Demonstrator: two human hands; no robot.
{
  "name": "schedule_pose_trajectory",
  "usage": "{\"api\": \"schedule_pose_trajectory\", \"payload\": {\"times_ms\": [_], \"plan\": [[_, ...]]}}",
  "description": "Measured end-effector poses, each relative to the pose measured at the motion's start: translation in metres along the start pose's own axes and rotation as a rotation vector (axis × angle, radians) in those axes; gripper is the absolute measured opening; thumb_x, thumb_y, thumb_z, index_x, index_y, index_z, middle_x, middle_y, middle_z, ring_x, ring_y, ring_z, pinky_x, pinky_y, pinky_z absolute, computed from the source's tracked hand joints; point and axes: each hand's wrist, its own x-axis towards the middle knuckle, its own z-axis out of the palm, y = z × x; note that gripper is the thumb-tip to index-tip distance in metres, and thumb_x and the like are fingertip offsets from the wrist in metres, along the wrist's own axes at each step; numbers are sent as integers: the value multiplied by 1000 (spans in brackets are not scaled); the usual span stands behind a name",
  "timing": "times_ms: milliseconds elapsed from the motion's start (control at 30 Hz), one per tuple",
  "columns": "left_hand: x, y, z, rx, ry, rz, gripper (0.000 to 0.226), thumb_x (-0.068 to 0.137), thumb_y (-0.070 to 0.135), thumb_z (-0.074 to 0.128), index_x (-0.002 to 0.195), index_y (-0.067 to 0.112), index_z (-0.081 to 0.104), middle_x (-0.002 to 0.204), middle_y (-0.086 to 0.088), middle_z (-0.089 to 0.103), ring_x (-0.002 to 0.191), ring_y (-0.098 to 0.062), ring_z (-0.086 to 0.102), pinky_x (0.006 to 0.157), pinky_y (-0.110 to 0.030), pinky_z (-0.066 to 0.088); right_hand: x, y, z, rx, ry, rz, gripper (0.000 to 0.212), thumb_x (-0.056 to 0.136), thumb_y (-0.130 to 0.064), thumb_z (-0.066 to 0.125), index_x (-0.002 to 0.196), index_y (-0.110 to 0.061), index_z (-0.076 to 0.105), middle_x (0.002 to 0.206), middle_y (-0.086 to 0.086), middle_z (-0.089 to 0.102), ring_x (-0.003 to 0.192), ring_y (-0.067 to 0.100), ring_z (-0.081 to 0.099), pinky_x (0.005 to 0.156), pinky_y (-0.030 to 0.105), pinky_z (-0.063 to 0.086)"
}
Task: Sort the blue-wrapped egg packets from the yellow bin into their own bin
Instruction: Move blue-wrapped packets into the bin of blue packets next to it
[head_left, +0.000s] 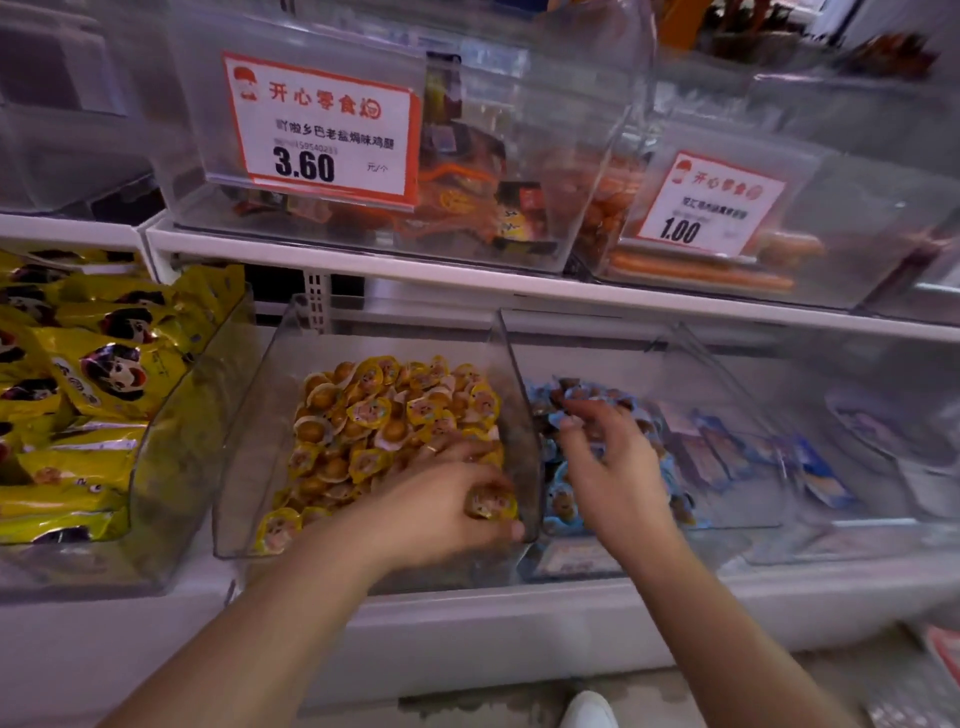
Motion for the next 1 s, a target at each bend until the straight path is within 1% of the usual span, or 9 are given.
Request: {"api": "schedule_pose_trajectory", "payload": {"times_ms": [100,267,400,533,600,700,767,900,1000], "plan": [[15,-11,1,65,15,36,59,72,63,71,126,47,52,152,17,28,142,-14,25,114,-39,32,-6,-7,18,32,-113,-27,31,100,-30,54,126,-17,66,126,1,61,120,15,54,102,28,41],[32,-49,-21,327,75,58,58,79,44,73,132,43,49,150,16,32,138,-17,31,106,-41,38,6,1,14,120,-134,84,34,102,-36,48,126,-19,65,127,3,62,117,18,57,98,29,43],[28,-82,-38,375,112,-44,50,84,60,64,130,48,46,149,17,34,139,-17,33,109,-47,30,12,9,11,173,-163,178,34,103,-40,45,125,-23,63,122,5,65,103,18,61,89,36,50],[19,-84,-53,473,107,-130,61,83,68,56,139,50,41,160,13,22,150,-18,8,118,-57,10,9,7,14,136,-152,138,36,103,-38,46,130,-20,62,124,4,63,116,23,57,97,41,49],[12,-61,-49,393,168,-23,62,81,71,50,138,49,43,158,15,25,148,-16,17,120,-49,20,7,6,16,129,-124,97,34,102,-34,48,128,-17,63,125,4,62,117,21,56,98,39,48],[8,-12,-27,129,6,153,46,81,64,54,120,41,58,126,19,55,115,-1,53,99,-31,48,6,5,19,91,-112,68,31,102,-33,49,124,-17,64,123,3,60,113,20,57,94,31,46],[13,-1,-15,135,-152,141,33,80,58,64,103,34,62,100,15,63,90,-2,59,82,-34,52,5,5,21,51,-116,52,31,101,-33,49,123,-18,64,123,3,59,112,21,57,87,26,42],[17,-26,-31,278,-235,27,39,73,62,73,89,29,62,83,12,60,79,-7,54,68,-30,47,4,5,22,30,-108,41,31,101,-33,48,122,-18,65,123,2,58,111,21,57,84,26,41],[13,-45,-43,443,-292,-10,36,73,57,75,97,33,63,85,14,61,81,-7,55,64,-27,43,5,5,24,10,-116,40,31,101,-33,47,122,-18,65,125,3,59,115,23,55,88,32,43]]}}
